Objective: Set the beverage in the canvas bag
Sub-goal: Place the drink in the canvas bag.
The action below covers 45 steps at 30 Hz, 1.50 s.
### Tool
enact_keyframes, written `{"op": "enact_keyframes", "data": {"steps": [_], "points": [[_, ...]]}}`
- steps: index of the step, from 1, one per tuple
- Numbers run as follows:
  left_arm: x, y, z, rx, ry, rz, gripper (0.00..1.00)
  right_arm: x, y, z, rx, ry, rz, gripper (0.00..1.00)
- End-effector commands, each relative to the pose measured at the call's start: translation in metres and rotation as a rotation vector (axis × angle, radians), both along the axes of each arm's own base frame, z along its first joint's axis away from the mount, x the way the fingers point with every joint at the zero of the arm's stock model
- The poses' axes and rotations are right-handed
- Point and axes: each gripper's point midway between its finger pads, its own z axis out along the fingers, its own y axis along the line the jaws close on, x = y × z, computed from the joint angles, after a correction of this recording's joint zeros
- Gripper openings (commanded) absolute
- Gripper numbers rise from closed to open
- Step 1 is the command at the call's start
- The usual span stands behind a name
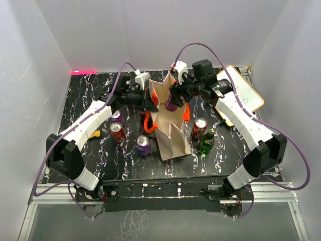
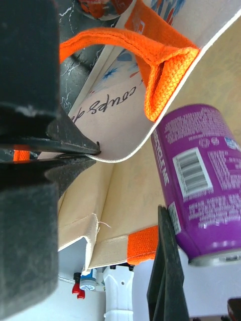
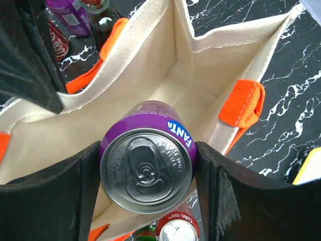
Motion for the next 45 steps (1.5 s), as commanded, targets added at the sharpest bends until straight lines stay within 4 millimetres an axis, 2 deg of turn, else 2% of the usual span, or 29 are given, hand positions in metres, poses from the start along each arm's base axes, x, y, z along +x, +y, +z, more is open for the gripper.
{"op": "enact_keyframes", "data": {"steps": [1,8,13,17,18,22,26,32,36,45], "points": [[-0.011,-0.008,0.006,-0.002,-0.009,-0.072,0.0,-0.006,-0.006,0.077,0.088,-0.253,0.018,0.08],[-0.024,-0.016,-0.002,0.069,-0.036,-0.172,0.0,-0.013,-0.019,0.073,0.044,-0.281,0.013,0.08],[-0.023,-0.009,-0.006,0.116,-0.076,-0.17,0.0,-0.011,-0.007,0.078,0.063,-0.271,0.053,0.08],[-0.024,-0.004,-0.004,0.137,-0.109,-0.169,0.0,0.001,0.005,0.077,0.042,-0.276,0.053,0.08],[-0.026,-0.003,-0.005,0.137,-0.112,-0.171,0.03,0.004,0.007,0.076,0.028,-0.279,0.047,0.08],[-0.029,-0.001,-0.006,0.133,-0.119,-0.169,0.25,0.013,0.017,0.067,-0.021,-0.278,0.031,0.08],[-0.027,0.0,-0.007,0.132,-0.12,-0.144,0.4,0.02,0.02,0.067,-0.046,-0.289,0.005,0.08],[-0.021,0.005,-0.007,0.138,-0.123,-0.087,0.48,0.026,0.024,0.059,-0.072,-0.283,0.009,0.08],[-0.02,0.011,-0.005,0.134,-0.122,-0.066,0.6,0.033,0.025,0.048,-0.098,-0.274,0.005,0.08],[-0.015,0.02,0.009,0.053,-0.084,-0.022,0.7,0.042,0.032,0.032,-0.109,-0.253,0.015,0.08]]}}
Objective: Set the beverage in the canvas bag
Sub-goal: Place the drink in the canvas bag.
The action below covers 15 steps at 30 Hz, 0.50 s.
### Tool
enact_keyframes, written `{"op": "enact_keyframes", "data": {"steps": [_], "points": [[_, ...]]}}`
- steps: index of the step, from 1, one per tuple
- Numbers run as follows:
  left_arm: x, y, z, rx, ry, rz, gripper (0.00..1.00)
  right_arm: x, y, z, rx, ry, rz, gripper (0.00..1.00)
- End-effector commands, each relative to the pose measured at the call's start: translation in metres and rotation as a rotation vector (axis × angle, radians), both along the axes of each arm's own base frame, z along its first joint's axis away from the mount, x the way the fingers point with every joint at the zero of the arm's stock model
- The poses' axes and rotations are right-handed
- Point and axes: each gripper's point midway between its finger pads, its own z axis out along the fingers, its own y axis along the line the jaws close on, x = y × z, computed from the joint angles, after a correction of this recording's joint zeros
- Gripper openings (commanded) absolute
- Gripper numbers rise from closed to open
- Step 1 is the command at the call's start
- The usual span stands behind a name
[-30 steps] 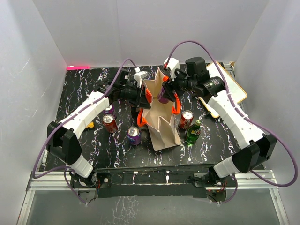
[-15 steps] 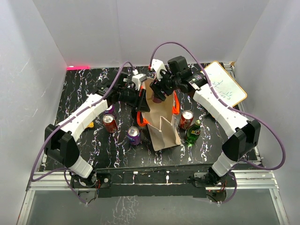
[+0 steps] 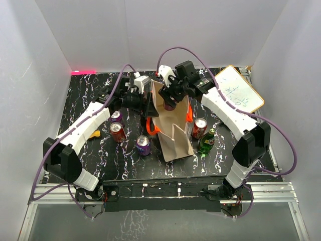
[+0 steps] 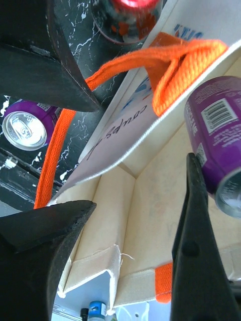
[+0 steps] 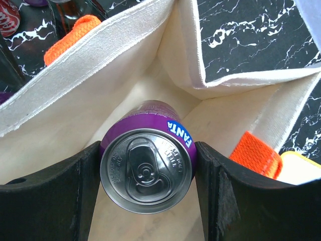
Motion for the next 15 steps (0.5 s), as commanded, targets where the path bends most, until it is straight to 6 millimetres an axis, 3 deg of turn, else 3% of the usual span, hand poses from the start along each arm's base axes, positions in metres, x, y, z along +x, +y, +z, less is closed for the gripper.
{"op": "enact_keyframes", "data": {"steps": [1,9,15], "points": [[-0.004,0.004,0.025,-0.093,0.003,0.014,0.69,0.02,0.014,0.057,0.101,-0.18,0.015,0.08],[-0.003,0.004,0.015,-0.098,0.019,0.021,0.44,0.018,0.023,0.054,0.127,-0.162,0.048,0.08],[-0.007,0.004,0.014,-0.104,0.013,0.009,0.19,0.021,0.025,0.05,0.107,-0.17,0.046,0.08]]}}
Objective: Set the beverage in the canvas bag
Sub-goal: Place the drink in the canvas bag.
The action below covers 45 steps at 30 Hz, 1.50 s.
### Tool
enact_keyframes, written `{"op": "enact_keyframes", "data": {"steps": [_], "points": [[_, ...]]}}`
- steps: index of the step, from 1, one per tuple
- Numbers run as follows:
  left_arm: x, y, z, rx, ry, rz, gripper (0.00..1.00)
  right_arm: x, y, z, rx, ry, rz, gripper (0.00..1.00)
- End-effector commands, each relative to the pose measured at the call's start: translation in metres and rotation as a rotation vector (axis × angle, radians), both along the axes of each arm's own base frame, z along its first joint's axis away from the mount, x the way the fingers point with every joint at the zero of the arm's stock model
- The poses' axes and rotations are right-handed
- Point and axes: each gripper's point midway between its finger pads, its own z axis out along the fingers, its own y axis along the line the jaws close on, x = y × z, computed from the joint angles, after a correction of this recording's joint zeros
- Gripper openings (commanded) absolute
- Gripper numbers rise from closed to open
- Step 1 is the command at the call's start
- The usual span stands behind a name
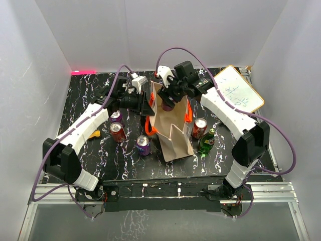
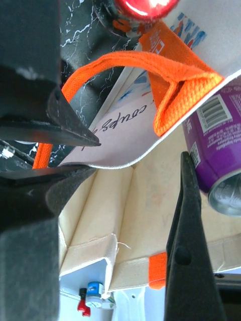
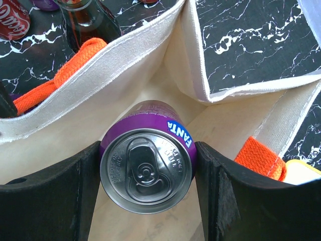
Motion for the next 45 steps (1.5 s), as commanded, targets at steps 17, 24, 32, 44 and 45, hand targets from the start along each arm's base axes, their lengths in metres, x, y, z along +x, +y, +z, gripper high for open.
{"op": "enact_keyframes", "data": {"steps": [17,24,32,44,45], "points": [[-0.015,0.004,0.017,-0.092,0.0,-0.023,0.0,0.052,0.01,0.0,0.009,-0.205,-0.102,0.08],[-0.02,0.009,0.016,-0.102,0.004,-0.024,0.0,0.061,0.009,0.009,0.104,-0.307,-0.166,0.08],[-0.024,0.013,0.008,-0.084,0.016,-0.017,0.0,0.073,-0.006,0.016,0.142,-0.359,-0.248,0.08],[-0.031,0.016,-0.001,-0.074,0.04,-0.02,0.0,0.09,-0.038,0.016,0.164,-0.389,-0.355,0.08],[-0.031,0.016,-0.001,-0.074,0.039,-0.021,0.0,0.092,-0.04,0.015,0.163,-0.391,-0.367,0.08]]}}
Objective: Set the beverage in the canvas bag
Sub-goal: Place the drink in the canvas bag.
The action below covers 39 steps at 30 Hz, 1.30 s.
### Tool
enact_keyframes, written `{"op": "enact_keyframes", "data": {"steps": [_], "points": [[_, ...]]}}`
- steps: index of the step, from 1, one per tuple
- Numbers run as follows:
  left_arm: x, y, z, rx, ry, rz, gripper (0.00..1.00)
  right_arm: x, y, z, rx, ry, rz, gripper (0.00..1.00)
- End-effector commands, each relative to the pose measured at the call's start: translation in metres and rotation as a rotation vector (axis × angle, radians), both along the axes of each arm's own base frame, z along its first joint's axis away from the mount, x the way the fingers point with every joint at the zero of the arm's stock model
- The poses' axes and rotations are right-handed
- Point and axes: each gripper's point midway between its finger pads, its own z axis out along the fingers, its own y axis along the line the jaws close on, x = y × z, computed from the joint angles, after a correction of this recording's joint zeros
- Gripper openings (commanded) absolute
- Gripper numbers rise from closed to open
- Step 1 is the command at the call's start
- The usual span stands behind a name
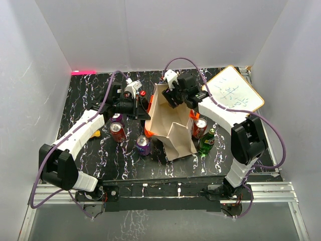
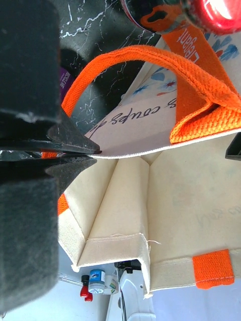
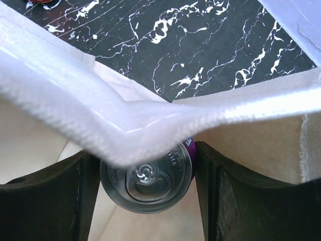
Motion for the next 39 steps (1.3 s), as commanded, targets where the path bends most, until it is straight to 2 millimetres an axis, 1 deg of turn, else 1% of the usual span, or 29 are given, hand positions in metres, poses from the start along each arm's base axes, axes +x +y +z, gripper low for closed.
{"op": "enact_keyframes", "data": {"steps": [1,3,6,8,10,15,17,19,24,29,31,35,39], "points": [[-0.013,0.003,0.008,-0.017,0.001,-0.027,0.0,0.031,-0.011,0.083,0.115,-0.264,-0.092,0.08],[-0.014,0.002,0.009,-0.02,0.001,-0.033,0.0,0.035,-0.015,0.08,0.114,-0.26,-0.109,0.08],[-0.013,0.001,0.011,-0.023,-0.004,-0.03,0.0,0.033,-0.012,0.072,0.126,-0.235,-0.08,0.08],[-0.01,0.002,0.014,-0.024,-0.01,-0.018,0.0,0.027,-0.005,0.063,0.132,-0.199,-0.027,0.08],[-0.008,0.0,0.018,-0.031,-0.01,-0.011,0.0,0.021,0.001,0.049,0.126,-0.152,0.014,0.08],[-0.004,-0.003,0.021,-0.043,0.008,-0.01,0.0,0.015,-0.001,0.022,0.101,-0.09,0.022,0.08],[-0.003,-0.004,0.021,-0.047,0.012,-0.011,0.0,0.013,-0.002,0.017,0.099,-0.088,0.023,0.08],[-0.003,-0.004,0.021,-0.051,0.01,-0.011,0.0,0.013,-0.001,0.015,0.104,-0.094,0.024,0.09],[-0.002,-0.005,0.02,-0.053,0.013,-0.011,0.0,0.017,0.0,0.015,0.114,-0.122,0.021,0.13],[-0.002,-0.005,0.017,-0.049,0.017,-0.009,0.0,0.025,-0.003,0.01,0.111,-0.132,-0.013,0.19],[-0.001,-0.005,0.017,-0.05,0.015,-0.01,0.0,0.028,-0.004,-0.005,0.092,-0.106,-0.026,0.21],[-0.001,-0.006,0.019,-0.054,0.01,-0.012,0.0,0.027,-0.006,-0.023,0.071,-0.061,-0.033,0.28],[-0.001,-0.006,0.02,-0.056,0.008,-0.013,0.0,0.025,-0.008,-0.038,0.056,-0.025,-0.036,0.36]]}}
